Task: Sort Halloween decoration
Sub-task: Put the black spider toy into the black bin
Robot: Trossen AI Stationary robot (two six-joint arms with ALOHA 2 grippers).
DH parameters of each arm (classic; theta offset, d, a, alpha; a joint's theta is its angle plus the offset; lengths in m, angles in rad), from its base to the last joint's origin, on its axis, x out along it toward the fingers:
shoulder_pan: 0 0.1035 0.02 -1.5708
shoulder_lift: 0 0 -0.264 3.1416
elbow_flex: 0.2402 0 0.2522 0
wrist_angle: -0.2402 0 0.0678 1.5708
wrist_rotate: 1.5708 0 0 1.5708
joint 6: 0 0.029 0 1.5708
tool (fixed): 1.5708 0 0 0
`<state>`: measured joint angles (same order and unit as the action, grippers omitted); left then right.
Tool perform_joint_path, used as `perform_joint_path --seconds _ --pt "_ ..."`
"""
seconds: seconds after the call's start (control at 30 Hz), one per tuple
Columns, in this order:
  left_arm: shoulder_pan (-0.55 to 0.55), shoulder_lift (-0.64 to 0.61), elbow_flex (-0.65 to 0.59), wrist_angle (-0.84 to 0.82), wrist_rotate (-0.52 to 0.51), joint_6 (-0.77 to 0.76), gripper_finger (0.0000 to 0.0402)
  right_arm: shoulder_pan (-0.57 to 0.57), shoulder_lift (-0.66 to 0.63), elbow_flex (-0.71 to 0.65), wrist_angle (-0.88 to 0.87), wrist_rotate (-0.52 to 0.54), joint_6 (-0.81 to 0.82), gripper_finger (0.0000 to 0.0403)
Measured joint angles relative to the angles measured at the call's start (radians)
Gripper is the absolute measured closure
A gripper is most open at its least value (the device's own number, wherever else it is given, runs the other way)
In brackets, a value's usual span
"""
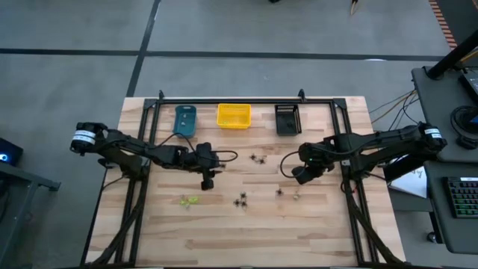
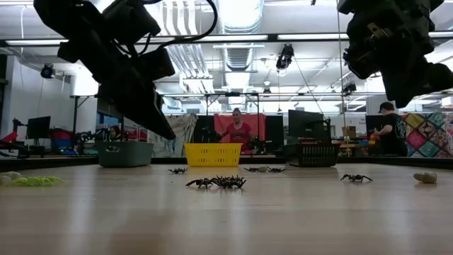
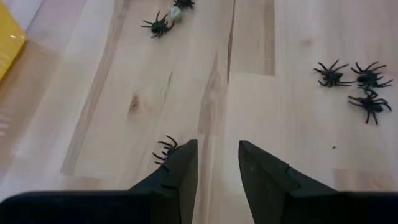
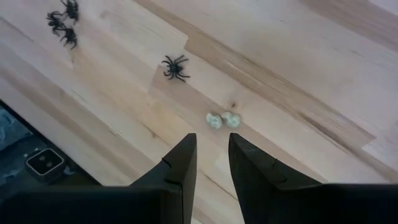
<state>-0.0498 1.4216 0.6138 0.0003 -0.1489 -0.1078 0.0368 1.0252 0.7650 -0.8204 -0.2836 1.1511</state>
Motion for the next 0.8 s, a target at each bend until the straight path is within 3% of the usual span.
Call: perform_joint_path --seconds 0.5,0.8 --pt "0.047 0.009 -0.086 0.107 -0.002 0.115 0.0245 0.0 0.007 0.0 0.05 0.027 0.036 0.0319" --pt "0.06 0.181 -0.048 0.192 0.001 0.151 0.0253 0.0 0.007 0.0 0.055 0.03 0.061 0.0319"
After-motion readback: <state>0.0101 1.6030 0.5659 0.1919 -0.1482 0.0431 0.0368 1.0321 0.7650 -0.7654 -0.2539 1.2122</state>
